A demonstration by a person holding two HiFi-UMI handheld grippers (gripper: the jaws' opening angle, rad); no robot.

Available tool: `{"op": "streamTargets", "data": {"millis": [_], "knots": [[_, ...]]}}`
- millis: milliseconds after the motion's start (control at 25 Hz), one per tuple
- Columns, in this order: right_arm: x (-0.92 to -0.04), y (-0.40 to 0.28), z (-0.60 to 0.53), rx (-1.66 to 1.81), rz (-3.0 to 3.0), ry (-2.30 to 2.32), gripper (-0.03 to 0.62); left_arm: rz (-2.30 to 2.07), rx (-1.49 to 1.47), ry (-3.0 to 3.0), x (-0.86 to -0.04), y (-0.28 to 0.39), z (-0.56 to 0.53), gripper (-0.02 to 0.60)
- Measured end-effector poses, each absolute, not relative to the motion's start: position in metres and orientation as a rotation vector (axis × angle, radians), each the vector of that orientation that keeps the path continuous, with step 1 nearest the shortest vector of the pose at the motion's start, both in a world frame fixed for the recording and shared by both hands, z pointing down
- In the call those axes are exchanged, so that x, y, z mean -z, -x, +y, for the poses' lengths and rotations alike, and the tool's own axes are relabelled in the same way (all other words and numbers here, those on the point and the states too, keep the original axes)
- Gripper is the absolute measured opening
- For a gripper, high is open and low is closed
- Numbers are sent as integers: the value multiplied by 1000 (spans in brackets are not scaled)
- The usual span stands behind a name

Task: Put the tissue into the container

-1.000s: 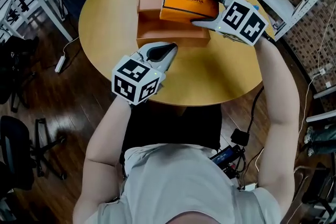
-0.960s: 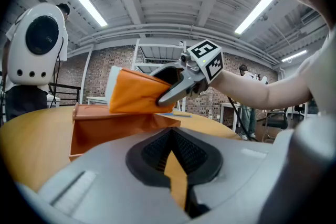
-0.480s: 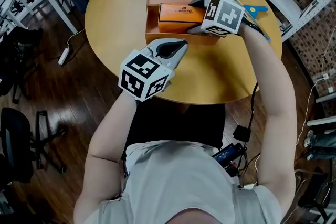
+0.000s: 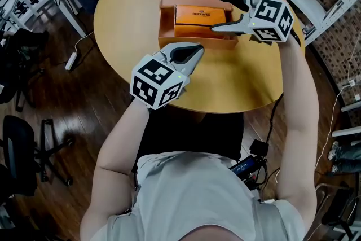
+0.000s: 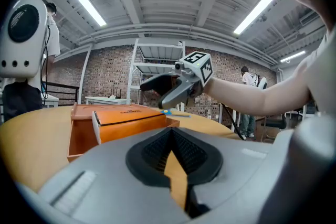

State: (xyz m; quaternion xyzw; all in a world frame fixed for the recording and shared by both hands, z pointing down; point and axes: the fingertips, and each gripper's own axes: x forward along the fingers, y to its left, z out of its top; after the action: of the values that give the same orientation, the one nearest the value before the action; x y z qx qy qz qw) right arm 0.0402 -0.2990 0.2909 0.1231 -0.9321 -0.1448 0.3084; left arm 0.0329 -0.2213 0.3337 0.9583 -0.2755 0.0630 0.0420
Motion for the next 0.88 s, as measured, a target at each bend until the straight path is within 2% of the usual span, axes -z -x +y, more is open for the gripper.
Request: {"op": "streamTargets", "data": {"millis": [160, 200, 400, 880], "knots": [[-236, -64, -278, 287, -2834, -609, 178, -840, -197, -2932, -333, -30, -221, 0], [-233, -72, -273, 220, -2909, -659, 136, -842, -195, -2933, -332, -30, -223, 0], [-273, -94, -254, -199, -3077, -733, 12, -847, -192, -2932, -332, -32, -225, 0], [-334, -69, -228, -162, -2979, -554, 0, -844, -189, -2935, -330, -33, -223, 0]]}}
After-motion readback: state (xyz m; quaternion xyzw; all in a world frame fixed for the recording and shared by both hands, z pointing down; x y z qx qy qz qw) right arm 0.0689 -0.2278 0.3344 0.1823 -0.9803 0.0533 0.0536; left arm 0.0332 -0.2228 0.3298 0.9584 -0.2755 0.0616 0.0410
